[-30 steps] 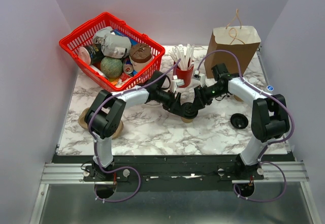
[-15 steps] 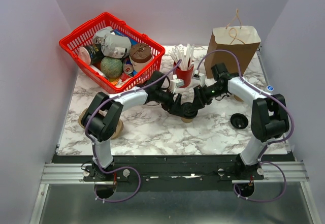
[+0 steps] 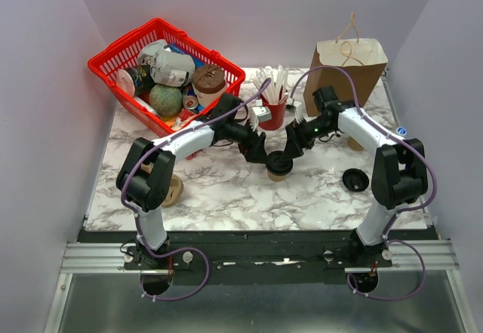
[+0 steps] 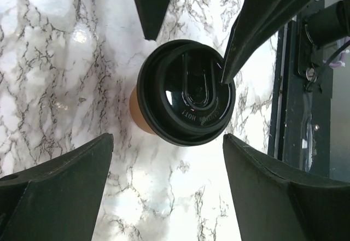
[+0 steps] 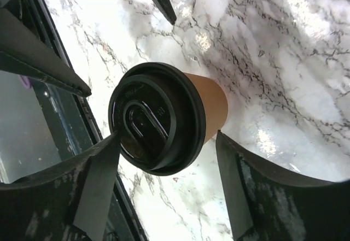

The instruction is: Pack the takeout coffee

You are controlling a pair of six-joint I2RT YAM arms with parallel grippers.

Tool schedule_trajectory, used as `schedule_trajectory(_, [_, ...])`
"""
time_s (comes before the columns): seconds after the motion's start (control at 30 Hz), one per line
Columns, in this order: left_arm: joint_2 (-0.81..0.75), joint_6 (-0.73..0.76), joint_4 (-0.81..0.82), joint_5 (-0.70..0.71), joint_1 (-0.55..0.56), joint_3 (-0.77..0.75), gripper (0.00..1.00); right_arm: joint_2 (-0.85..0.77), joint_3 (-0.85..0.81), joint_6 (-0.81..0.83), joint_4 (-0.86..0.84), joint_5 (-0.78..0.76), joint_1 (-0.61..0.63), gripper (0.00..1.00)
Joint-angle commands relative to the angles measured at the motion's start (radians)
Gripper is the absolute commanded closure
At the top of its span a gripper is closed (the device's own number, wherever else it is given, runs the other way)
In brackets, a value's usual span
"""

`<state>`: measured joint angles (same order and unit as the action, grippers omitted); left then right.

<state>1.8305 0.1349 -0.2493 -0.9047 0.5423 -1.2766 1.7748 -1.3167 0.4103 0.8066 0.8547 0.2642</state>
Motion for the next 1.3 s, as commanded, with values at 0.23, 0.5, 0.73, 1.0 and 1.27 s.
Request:
schedule_trajectory(0.23, [-0.082,0.238,-0.213,0.038,-0.008,-0.127,0.11,-0.089,-0.147,0.068,0.062,-0.064,-0.023,0.19])
schedule_trajectory(0.5, [-0.155,0.338,-0.496,0.159,-0.031,-0.308,0.01,-0.248,-0.174,0.123,-0.003,-0.173,-0.023,0.19])
schedule_trajectory(0.73, [-0.146,0.005,-0.435,0.125,-0.068,-0.304,0.01,-0.330,-0.142,0.127,-0.040,-0.223,-0.023,0.20])
schedule_trajectory(1.0, [-0.209,-0.005,-0.445,0.202,-0.084,-0.263,0.05,-0.325,-0.160,0.131,-0.060,-0.325,-0.023,0.25])
schedule_trajectory(1.27, [-0.308,0.233,-0.552,0.165,-0.117,-0.343,0.13,-0.287,-0.139,0.505,0.152,-0.178,0.020,0.19])
